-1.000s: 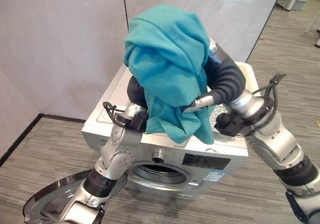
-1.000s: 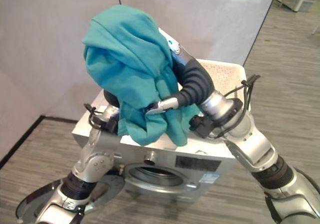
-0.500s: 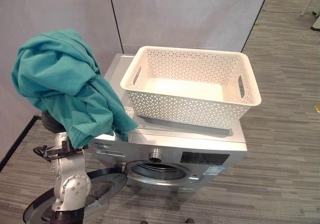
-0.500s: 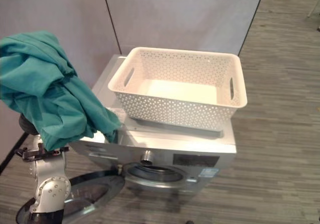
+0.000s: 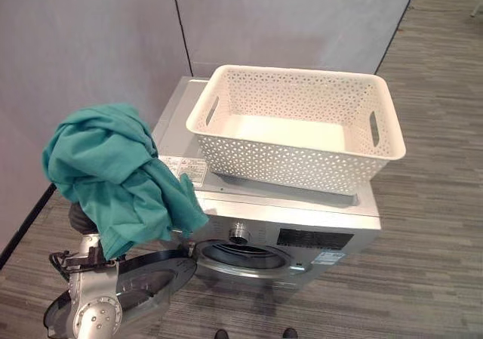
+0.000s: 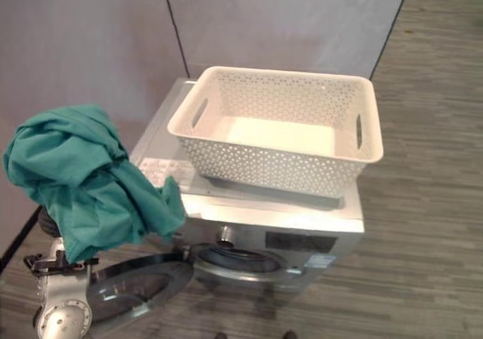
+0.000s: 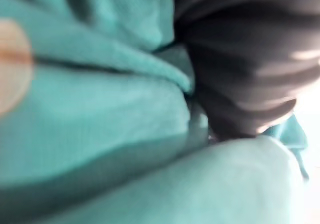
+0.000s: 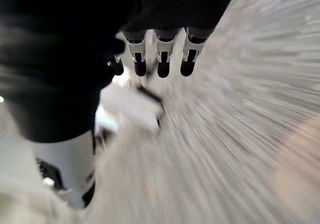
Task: Grab the laundry basket,head to the washer,open it,put in the laundry and shut it.
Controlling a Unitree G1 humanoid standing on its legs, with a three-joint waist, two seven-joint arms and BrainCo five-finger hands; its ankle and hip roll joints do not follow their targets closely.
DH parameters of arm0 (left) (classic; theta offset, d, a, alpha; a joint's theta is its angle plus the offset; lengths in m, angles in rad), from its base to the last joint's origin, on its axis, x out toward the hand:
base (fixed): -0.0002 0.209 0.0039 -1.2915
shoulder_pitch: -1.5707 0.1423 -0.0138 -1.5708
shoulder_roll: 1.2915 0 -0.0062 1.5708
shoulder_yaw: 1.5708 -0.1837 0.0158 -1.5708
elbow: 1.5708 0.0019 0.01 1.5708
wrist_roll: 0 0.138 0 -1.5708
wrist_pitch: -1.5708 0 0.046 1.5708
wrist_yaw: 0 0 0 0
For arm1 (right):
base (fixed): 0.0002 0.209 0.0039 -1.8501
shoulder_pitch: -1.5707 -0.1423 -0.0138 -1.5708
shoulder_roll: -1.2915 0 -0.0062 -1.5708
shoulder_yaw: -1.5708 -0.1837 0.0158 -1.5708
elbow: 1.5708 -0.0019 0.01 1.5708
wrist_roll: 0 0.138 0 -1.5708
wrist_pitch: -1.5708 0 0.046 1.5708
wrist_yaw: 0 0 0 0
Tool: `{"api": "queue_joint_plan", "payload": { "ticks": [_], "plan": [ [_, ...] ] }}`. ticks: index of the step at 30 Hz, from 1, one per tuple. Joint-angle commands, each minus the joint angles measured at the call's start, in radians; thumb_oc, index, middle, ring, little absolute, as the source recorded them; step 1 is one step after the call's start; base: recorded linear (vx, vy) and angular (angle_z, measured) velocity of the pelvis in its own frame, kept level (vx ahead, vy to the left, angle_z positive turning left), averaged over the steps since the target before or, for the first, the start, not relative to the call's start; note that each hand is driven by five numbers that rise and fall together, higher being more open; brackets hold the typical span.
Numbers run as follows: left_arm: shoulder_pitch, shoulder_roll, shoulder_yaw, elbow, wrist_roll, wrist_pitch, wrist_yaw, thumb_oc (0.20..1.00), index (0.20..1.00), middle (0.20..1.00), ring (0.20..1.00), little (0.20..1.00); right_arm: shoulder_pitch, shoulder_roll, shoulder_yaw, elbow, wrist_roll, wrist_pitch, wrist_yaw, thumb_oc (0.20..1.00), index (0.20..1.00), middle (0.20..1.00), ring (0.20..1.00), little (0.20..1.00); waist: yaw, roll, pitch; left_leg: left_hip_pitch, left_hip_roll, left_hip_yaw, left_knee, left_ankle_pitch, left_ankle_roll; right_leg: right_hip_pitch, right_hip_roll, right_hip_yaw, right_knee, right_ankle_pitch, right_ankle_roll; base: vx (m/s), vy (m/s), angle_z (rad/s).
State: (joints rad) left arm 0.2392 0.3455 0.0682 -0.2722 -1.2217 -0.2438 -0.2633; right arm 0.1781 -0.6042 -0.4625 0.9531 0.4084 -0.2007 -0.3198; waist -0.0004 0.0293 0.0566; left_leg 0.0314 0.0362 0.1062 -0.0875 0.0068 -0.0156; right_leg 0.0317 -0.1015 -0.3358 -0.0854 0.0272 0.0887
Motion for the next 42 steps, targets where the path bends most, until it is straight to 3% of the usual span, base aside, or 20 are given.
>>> {"api": "queue_joint_plan", "payload": {
  "ticks": [1,6,8,13,17,19,21,26,28,29,31,32,33,37,42],
  "plan": [
    [0.035,0.078,-0.004,0.026,-0.033,0.043,-0.077,0.200,0.200,0.200,0.200,0.200,-0.103,0.046,0.122,0.071,0.005,-0.011,0.131,1.000,1.000,1.000,1.000,1.000,0.032,-0.059,-0.003,-0.088,0.007,-0.036,0.000,0.065,-0.040,0.033,-0.062,-0.009,-0.002,0.058,0.055,-0.04,0.000,-0.01],
    [0.113,0.152,-0.080,0.256,0.009,0.139,-0.141,0.200,0.200,0.200,0.200,0.200,-0.135,0.135,0.363,0.111,-0.120,0.035,0.251,1.000,1.000,1.000,1.000,1.000,0.054,-0.044,0.019,-0.094,0.006,-0.041,0.000,0.078,-0.046,0.032,-0.062,-0.023,-0.002,0.059,0.053,-0.01,-0.013,0.08],
    [0.185,0.217,-0.131,0.391,0.091,0.178,-0.186,0.200,0.200,0.200,0.200,0.200,-0.137,0.140,0.525,0.053,-0.262,0.051,0.300,1.000,1.000,1.000,1.000,1.000,0.062,-0.035,0.035,-0.109,0.008,-0.042,0.000,0.091,-0.051,0.022,-0.059,-0.027,-0.002,0.061,0.054,-0.01,-0.037,0.15],
    [0.212,0.242,-0.204,0.522,0.187,0.208,-0.217,0.200,0.200,0.200,0.200,0.200,-0.132,0.123,0.582,0.006,-0.305,0.052,0.312,1.000,1.000,1.000,1.000,1.000,0.061,-0.032,0.061,-0.131,0.011,-0.043,0.000,0.098,-0.050,0.004,-0.053,-0.036,0.004,0.060,0.052,-0.01,-0.028,0.06],
    [0.198,0.234,-0.271,0.629,0.268,0.208,-0.207,0.200,0.200,0.200,0.200,0.200,-0.137,0.102,0.617,-0.052,-0.324,0.049,0.317,1.000,1.000,1.000,1.000,1.000,0.049,-0.026,0.110,-0.158,0.017,-0.034,0.000,0.104,-0.038,-0.070,-0.051,-0.023,0.088,0.029,0.038,-0.06,0.014,0.01],
    [0.165,0.225,-0.293,0.653,0.285,0.193,-0.182,0.200,0.200,0.200,0.200,0.200,-0.150,0.086,0.632,-0.073,-0.325,0.047,0.312,1.000,1.000,1.000,1.000,1.000,0.043,-0.026,0.158,-0.196,0.022,-0.027,0.029,0.114,-0.029,-0.134,-0.060,-0.011,0.162,0.002,0.032,-0.22,0.032,-0.06],
    [0.106,0.202,-0.316,0.681,0.287,0.174,-0.139,0.200,0.200,0.200,0.200,0.200,-0.187,0.075,0.645,-0.078,-0.316,0.046,0.295,1.000,1.000,1.000,1.000,1.000,0.036,-0.030,0.213,-0.329,0.025,-0.037,0.177,0.078,-0.021,-0.254,-0.088,0.008,0.282,-0.025,0.019,-0.29,0.037,-0.07],
    [-0.005,0.104,-0.360,0.685,0.276,0.137,-0.027,0.200,0.200,0.200,0.200,0.200,-0.233,0.083,0.629,-0.080,-0.298,0.053,0.233,1.000,1.000,1.000,1.000,1.000,0.026,-0.036,0.247,-0.499,0.038,-0.022,0.361,0.006,-0.025,-0.432,-0.117,0.020,0.483,-0.067,0.014,-0.06,0.026,0.04],
    [-0.094,0.042,-0.377,0.690,0.262,0.110,0.049,0.200,0.200,0.200,0.200,0.200,-0.240,0.095,0.624,-0.148,-0.283,0.047,0.193,1.000,1.000,1.000,1.000,1.000,0.008,-0.047,0.291,-0.598,0.070,-0.007,0.499,-0.073,-0.030,-0.554,-0.127,0.049,0.614,-0.121,0.014,-0.03,0.023,-0.16],
    [-0.095,0.041,-0.377,0.691,0.262,0.110,0.049,0.200,0.200,0.200,0.200,0.200,-0.240,0.095,0.624,-0.149,-0.283,0.047,0.193,1.000,1.000,1.000,1.000,1.000,0.009,-0.047,0.289,-0.602,0.071,-0.007,0.502,-0.075,-0.030,-0.558,-0.127,0.050,0.616,-0.122,0.014,-0.13,0.016,-0.26],
    [-0.297,-0.077,-0.352,0.763,0.212,0.049,0.184,0.200,0.200,0.200,0.200,0.200,-0.219,0.121,0.638,-0.253,-0.302,0.033,0.129,1.000,1.000,1.000,1.000,1.000,-0.036,-0.082,0.324,-0.796,0.110,0.000,0.679,-0.141,-0.020,-0.765,-0.117,0.080,0.730,-0.145,0.006,-0.10,-0.027,-0.30],
    [-0.412,-0.117,-0.344,0.825,0.205,0.022,0.237,0.200,0.200,0.200,0.200,0.200,-0.228,0.140,0.652,-0.237,-0.296,0.030,0.105,1.000,1.000,1.000,1.000,1.000,-0.057,-0.094,0.321,-0.859,0.124,0.004,0.726,-0.163,-0.018,-0.832,-0.110,0.088,0.753,-0.151,0.002,-0.04,-0.029,-0.46],
    [-0.414,-0.117,-0.343,0.827,0.205,0.022,0.236,0.200,0.200,0.200,0.200,0.200,-0.230,0.139,0.652,-0.236,-0.295,0.030,0.105,1.000,1.000,1.000,1.000,1.000,-0.057,-0.093,0.320,-0.863,0.124,0.004,0.729,-0.164,-0.018,-0.835,-0.110,0.088,0.755,-0.152,0.002,-0.01,-0.016,-0.47],
    [-0.702,-0.163,-0.267,1.015,0.156,-0.047,0.368,0.200,0.200,0.200,0.200,0.200,-0.250,0.166,0.697,-0.232,-0.280,0.026,0.072,1.000,1.000,1.000,1.000,1.000,-0.111,-0.124,0.302,-0.975,0.151,-0.001,0.814,-0.205,-0.017,-0.958,-0.093,0.117,0.805,-0.162,-0.001,0.02,-0.015,-0.24],
    [-1.048,-0.103,-0.123,1.194,0.090,-0.138,0.516,0.200,0.200,0.200,0.200,0.200,-0.255,0.163,0.753,-0.249,-0.277,0.018,0.051,1.000,1.000,1.000,1.000,1.000,-0.188,-0.166,0.259,-1.076,0.186,-0.006,0.894,-0.255,-0.022,-1.067,-0.058,0.138,0.846,-0.173,-0.003,0.07,-0.026,-0.22]
  ]
}}
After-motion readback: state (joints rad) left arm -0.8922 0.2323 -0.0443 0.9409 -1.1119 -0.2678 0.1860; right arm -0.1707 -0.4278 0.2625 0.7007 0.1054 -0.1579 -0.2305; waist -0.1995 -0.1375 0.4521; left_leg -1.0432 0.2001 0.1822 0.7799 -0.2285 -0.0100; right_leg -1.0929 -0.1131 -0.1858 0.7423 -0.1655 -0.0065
